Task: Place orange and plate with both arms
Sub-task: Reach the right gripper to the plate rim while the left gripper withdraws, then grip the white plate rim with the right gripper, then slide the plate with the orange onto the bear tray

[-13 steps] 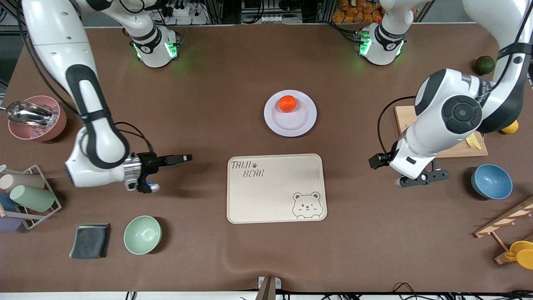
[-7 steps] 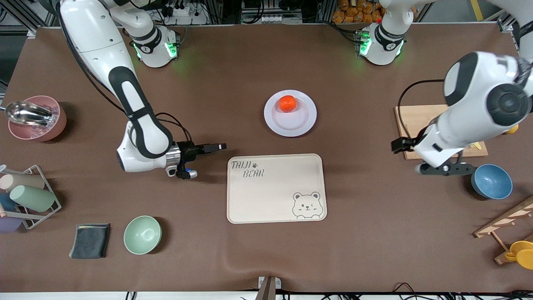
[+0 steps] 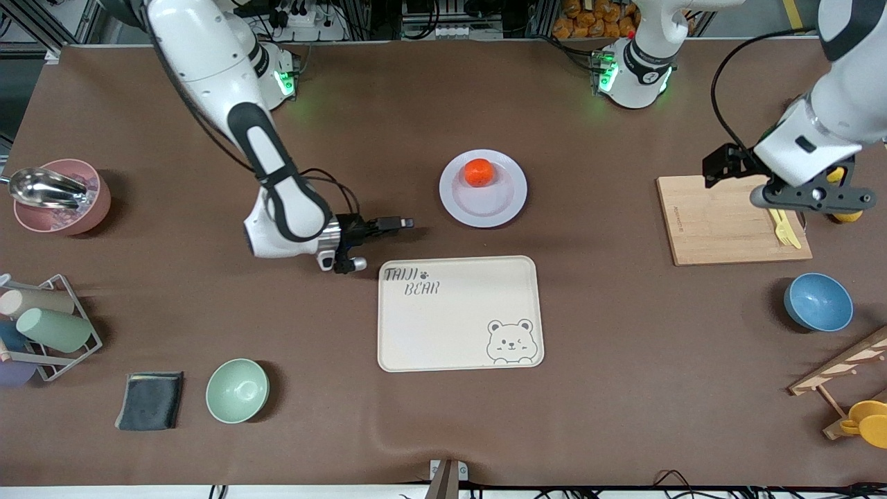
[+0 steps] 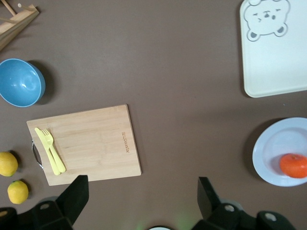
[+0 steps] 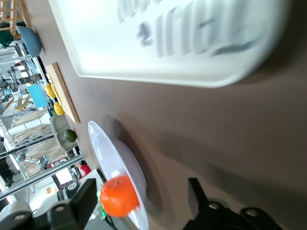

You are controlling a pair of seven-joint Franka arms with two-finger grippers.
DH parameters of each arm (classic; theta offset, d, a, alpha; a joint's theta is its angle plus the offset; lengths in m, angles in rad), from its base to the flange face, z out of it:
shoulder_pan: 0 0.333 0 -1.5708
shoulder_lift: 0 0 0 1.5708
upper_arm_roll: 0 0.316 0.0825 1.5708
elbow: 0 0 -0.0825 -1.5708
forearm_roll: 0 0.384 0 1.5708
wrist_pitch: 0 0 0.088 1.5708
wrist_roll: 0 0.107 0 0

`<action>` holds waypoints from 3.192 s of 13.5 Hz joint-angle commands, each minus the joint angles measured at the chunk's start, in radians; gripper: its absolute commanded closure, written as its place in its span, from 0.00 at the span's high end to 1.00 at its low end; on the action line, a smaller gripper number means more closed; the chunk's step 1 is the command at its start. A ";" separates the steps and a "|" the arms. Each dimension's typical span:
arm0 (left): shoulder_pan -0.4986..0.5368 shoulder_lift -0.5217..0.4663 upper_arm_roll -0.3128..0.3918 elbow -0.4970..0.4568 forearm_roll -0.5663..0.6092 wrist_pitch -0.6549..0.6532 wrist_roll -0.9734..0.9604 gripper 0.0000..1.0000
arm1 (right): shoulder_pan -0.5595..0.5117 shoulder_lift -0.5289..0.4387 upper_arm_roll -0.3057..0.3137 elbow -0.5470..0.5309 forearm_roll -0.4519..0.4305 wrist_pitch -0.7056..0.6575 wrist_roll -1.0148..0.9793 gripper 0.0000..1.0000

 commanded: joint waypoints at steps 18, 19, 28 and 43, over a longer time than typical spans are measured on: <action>-0.030 -0.074 0.009 0.049 -0.064 -0.047 -0.013 1.00 | 0.261 -0.054 -0.003 -0.163 0.552 0.092 -0.313 0.00; -0.025 -0.078 0.008 0.044 -0.065 -0.044 -0.013 1.00 | 0.244 -0.062 -0.001 -0.163 0.553 0.089 -0.301 0.00; -0.017 -0.083 0.014 0.038 -0.061 -0.017 0.000 1.00 | 0.090 -0.102 -0.012 -0.029 0.549 0.058 -0.100 0.00; -0.019 -0.084 0.009 0.027 -0.059 -0.014 0.000 1.00 | 0.008 0.170 -0.015 0.307 0.256 0.290 0.035 0.22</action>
